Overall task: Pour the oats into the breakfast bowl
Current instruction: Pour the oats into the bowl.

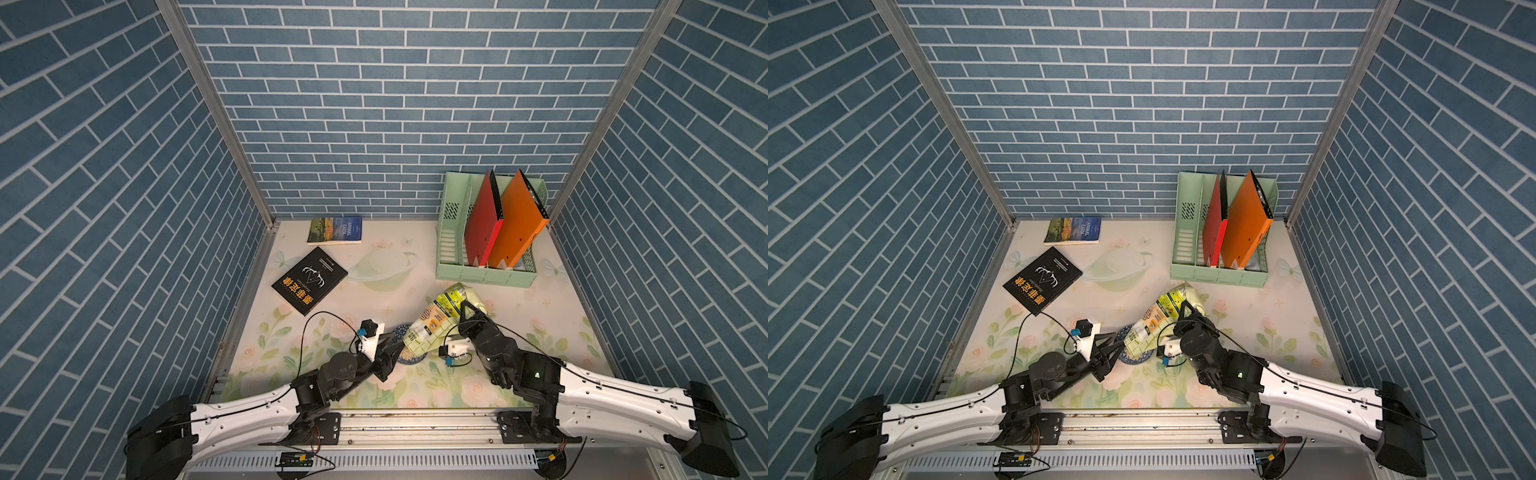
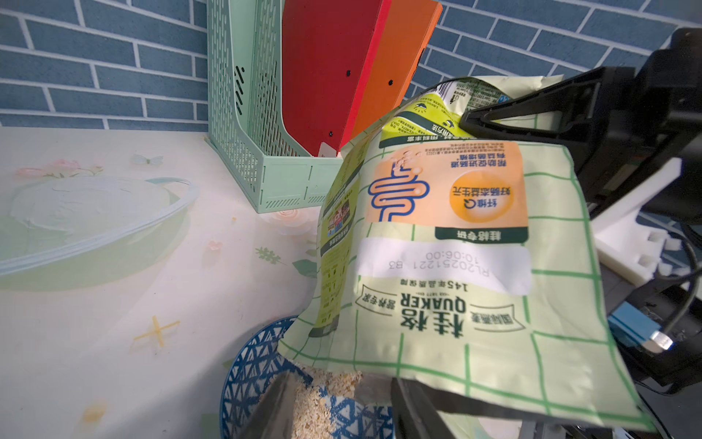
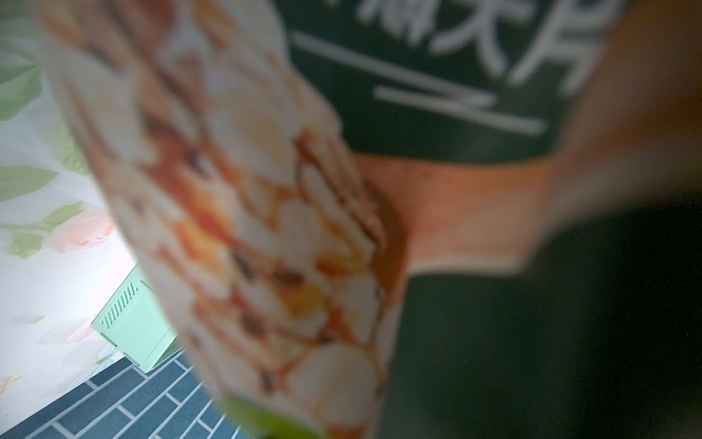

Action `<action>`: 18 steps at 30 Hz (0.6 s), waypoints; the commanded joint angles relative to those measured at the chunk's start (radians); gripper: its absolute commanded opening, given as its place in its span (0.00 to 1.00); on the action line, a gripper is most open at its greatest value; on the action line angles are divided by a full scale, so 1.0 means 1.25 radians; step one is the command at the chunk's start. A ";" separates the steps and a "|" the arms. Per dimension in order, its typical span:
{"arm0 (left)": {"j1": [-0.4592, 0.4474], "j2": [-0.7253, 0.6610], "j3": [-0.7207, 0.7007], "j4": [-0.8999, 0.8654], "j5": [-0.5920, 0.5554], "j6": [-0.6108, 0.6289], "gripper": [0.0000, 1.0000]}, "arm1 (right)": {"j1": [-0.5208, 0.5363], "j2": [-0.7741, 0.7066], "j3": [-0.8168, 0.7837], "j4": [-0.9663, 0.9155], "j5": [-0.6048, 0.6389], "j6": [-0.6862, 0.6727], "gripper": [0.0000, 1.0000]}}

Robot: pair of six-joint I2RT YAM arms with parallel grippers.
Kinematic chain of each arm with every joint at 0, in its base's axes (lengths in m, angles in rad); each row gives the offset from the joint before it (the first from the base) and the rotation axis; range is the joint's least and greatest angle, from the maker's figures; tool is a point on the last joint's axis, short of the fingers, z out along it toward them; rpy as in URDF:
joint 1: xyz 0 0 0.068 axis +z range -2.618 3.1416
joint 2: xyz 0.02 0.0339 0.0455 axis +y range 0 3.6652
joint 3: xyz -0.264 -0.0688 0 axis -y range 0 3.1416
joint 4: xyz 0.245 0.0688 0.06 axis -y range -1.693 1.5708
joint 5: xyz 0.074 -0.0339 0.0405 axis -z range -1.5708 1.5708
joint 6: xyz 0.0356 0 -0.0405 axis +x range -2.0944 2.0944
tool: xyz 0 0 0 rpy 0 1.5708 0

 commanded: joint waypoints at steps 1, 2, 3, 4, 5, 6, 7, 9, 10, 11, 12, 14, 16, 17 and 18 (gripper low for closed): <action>-0.007 0.025 0.006 0.021 -0.006 0.011 0.45 | 0.006 -0.005 0.052 0.086 0.043 0.001 0.00; -0.007 0.045 0.011 0.027 -0.001 0.012 0.45 | 0.007 -0.004 0.054 0.087 0.043 -0.002 0.00; -0.007 0.064 0.019 0.029 0.004 0.012 0.44 | 0.007 -0.002 0.056 0.087 0.043 -0.004 0.00; -0.007 0.084 0.025 0.031 0.007 0.014 0.42 | 0.008 0.001 0.060 0.085 0.042 -0.005 0.00; -0.007 0.101 0.031 0.036 0.009 0.015 0.41 | 0.009 0.002 0.063 0.083 0.042 -0.005 0.00; -0.007 0.118 0.036 0.041 0.009 0.014 0.39 | 0.009 0.003 0.066 0.079 0.043 -0.006 0.00; -0.007 0.131 0.042 0.046 0.012 0.013 0.37 | 0.011 0.005 0.069 0.076 0.043 -0.006 0.00; -0.008 0.142 0.054 0.053 0.016 0.014 0.33 | 0.011 0.006 0.072 0.070 0.043 -0.005 0.00; -0.008 0.145 0.059 0.054 0.014 0.015 0.32 | 0.012 0.006 0.073 0.067 0.043 -0.005 0.00; -0.008 0.147 0.064 0.056 0.011 0.017 0.31 | 0.012 0.006 0.074 0.062 0.043 -0.002 0.00; -0.008 0.149 0.068 0.060 0.005 0.017 0.30 | 0.012 0.006 0.075 0.056 0.043 -0.001 0.00; -0.008 0.156 0.072 0.081 0.002 0.018 0.29 | 0.014 0.009 0.079 0.051 0.043 -0.001 0.00; -0.009 0.170 0.077 0.097 -0.001 0.016 0.25 | 0.015 0.011 0.083 0.051 0.044 -0.002 0.00; -0.008 0.181 0.080 0.100 -0.003 0.016 0.20 | 0.016 0.012 0.085 0.050 0.045 -0.002 0.00; -0.008 0.191 0.082 0.102 -0.004 0.015 0.17 | 0.017 0.013 0.087 0.050 0.045 -0.003 0.00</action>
